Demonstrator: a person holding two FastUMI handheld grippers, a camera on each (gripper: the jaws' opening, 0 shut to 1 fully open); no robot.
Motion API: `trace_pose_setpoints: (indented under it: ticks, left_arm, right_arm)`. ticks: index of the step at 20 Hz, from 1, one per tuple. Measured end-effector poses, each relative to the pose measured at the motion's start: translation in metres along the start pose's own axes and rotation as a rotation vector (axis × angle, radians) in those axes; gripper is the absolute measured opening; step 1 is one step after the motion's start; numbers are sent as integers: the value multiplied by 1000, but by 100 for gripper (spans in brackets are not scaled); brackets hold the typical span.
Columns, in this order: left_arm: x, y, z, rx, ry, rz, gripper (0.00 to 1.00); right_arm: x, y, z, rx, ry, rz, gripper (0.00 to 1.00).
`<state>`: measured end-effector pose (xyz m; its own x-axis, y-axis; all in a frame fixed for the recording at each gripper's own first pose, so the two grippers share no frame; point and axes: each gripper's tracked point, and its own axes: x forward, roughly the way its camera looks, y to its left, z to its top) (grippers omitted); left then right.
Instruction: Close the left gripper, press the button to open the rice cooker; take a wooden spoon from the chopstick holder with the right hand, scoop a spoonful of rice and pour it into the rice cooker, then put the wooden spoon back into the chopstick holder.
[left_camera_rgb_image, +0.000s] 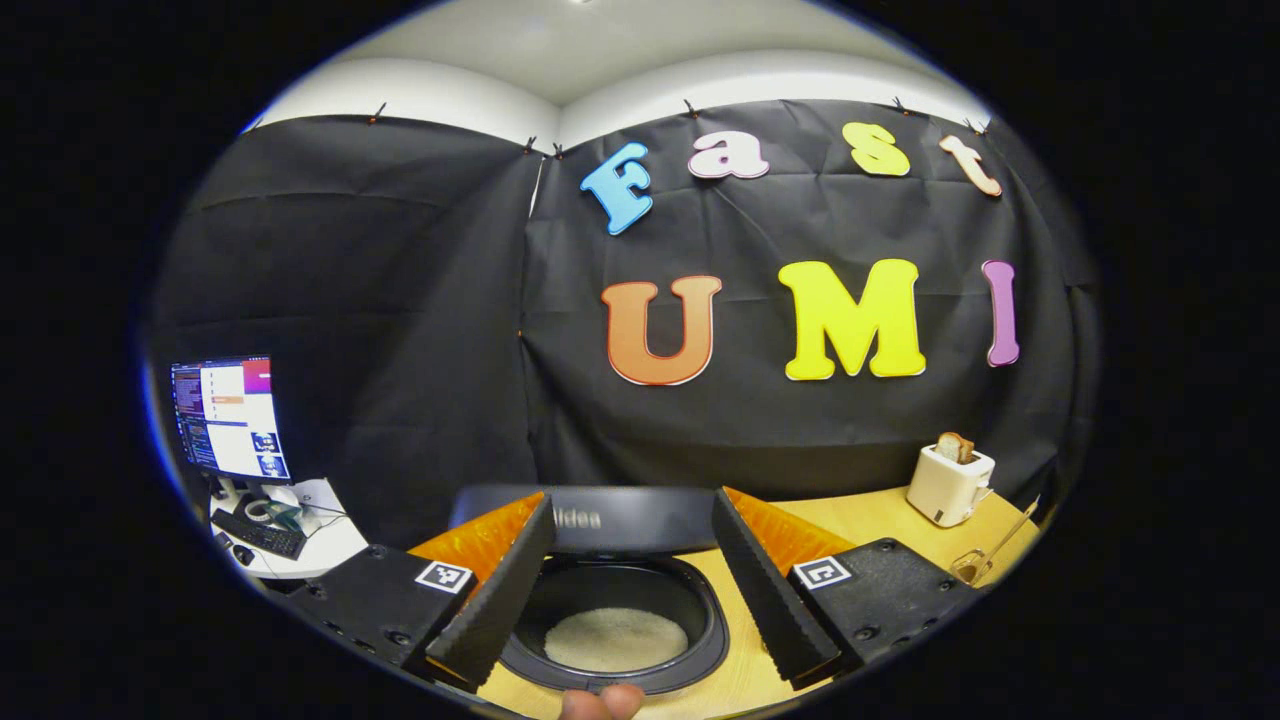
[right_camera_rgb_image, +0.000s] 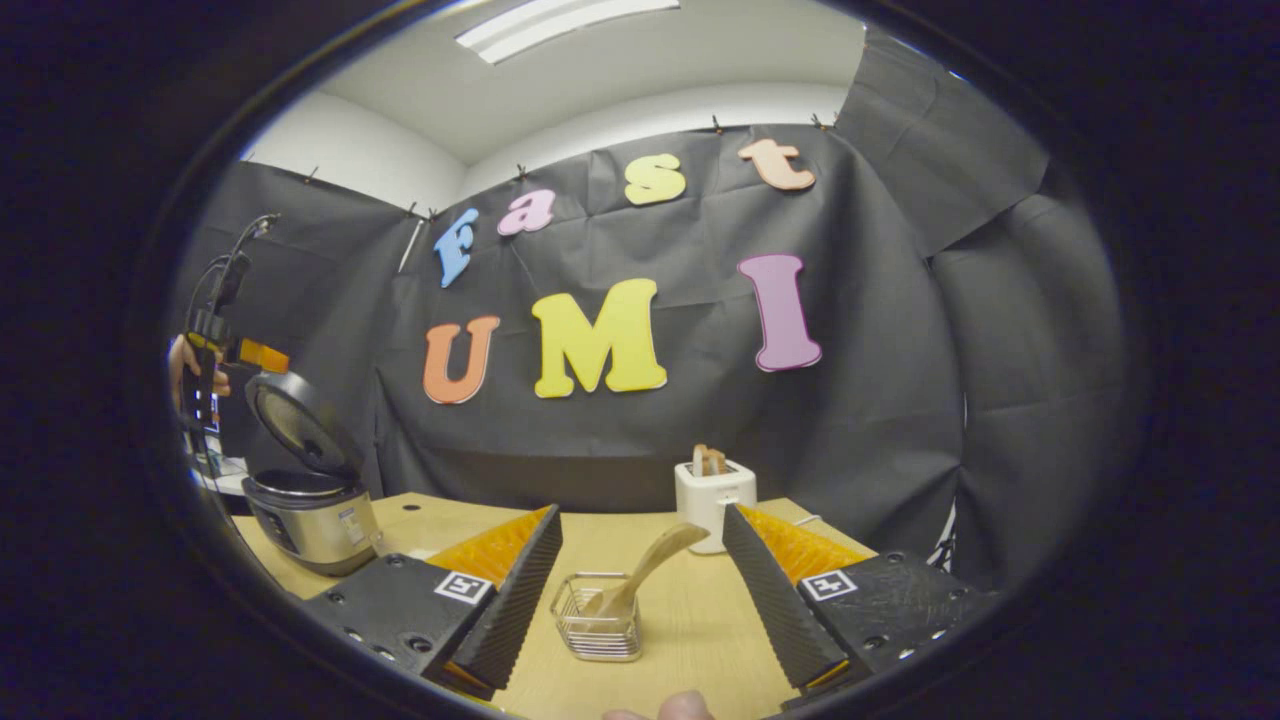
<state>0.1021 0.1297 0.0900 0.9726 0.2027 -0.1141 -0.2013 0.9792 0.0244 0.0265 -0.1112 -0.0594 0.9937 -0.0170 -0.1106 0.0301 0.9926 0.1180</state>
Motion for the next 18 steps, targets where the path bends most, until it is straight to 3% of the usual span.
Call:
trace_pose_setpoints:
  ticks: [5, 6, 8, 10, 14, 16, 17, 18]
  left_arm:
    - [-20, -2, -5, -30, -42, -24, 99]
    - [-23, -2, -7, -33, -43, -29, 99]
    - [-32, 0, -10, -21, -55, -25, 95]
    - [-39, -1, -14, -18, -69, -28, 99]
    - [-49, -6, -35, -36, -42, -40, 99]
    - [-51, -7, -46, -47, -25, -45, 99]
    - [-52, -9, -53, -57, -9, -51, 95]
    - [-52, -9, -59, -67, 7, -53, 99]
  right_arm:
    - [9, -7, -19, 7, 70, -13, 96]
    - [15, -6, -25, 12, 90, -10, 92]
    - [26, -5, -38, 21, 132, -5, 96]
    - [39, -1, -53, 30, 174, 4, 96]
    - [69, 4, -75, 46, 233, 5, 92]
    - [86, -1, -85, 19, 263, -31, 96]
    - [92, -1, -92, 17, 283, -33, 92]
    - [100, 1, -98, 34, 300, -27, 92]
